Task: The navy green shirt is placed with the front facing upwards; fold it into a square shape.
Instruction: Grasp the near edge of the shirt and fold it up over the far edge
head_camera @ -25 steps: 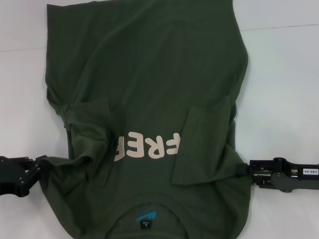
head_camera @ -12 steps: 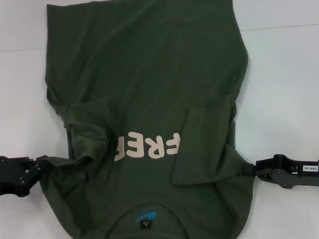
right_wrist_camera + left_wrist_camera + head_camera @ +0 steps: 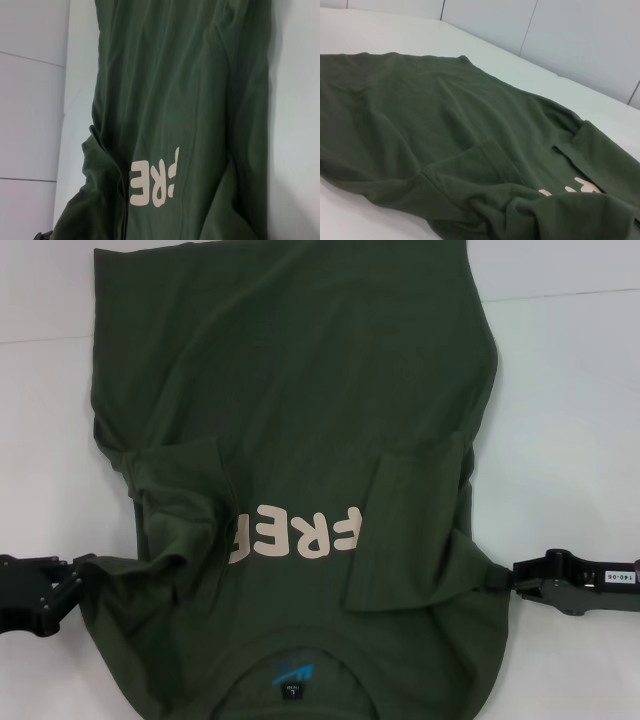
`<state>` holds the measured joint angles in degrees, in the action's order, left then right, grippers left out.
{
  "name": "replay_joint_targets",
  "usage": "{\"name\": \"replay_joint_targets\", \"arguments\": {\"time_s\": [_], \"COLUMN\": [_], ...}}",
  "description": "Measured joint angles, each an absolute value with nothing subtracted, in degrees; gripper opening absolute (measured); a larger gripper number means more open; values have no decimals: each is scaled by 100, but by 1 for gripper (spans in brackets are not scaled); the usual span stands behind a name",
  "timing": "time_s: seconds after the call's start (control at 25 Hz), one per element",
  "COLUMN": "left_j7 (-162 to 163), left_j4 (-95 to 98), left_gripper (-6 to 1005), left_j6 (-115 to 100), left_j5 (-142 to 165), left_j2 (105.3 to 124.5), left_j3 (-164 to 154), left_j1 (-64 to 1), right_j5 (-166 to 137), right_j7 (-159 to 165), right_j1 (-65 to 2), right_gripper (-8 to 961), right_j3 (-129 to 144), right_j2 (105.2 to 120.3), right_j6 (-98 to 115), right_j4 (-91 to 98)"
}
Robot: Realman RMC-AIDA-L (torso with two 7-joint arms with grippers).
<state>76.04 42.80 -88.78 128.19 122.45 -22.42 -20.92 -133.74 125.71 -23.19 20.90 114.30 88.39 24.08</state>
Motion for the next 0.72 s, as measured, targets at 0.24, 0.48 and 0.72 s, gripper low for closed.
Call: {"name": "replay_joint_targets", "arguments": {"time_s": [0.24,0.48,0.72], "left_j7": [7635,7818,7963], "left_j4": [4281,4322,4364], "left_gripper": [38,38,38], "left_j6": [-8924,-8919,-8877], "left_j5": [12832,12891,12926], "left_j2": [12231,12205,12180], "left_j3": [-2219,-2203,-2197], "left_j1": [-2077,-2035,-1944], "right_j5": [-13348,-13338,-13333], "right_j7": [12473,12392,12318], "right_j1": [-2256,-2098,-1917], "right_gripper": [4,4,4], "right_j3": [2029,1868,1685], "right_j2": [11433,11391,11361], "right_j6": [8874,8887,8895], "right_j4": [2424,2436,2464]}}
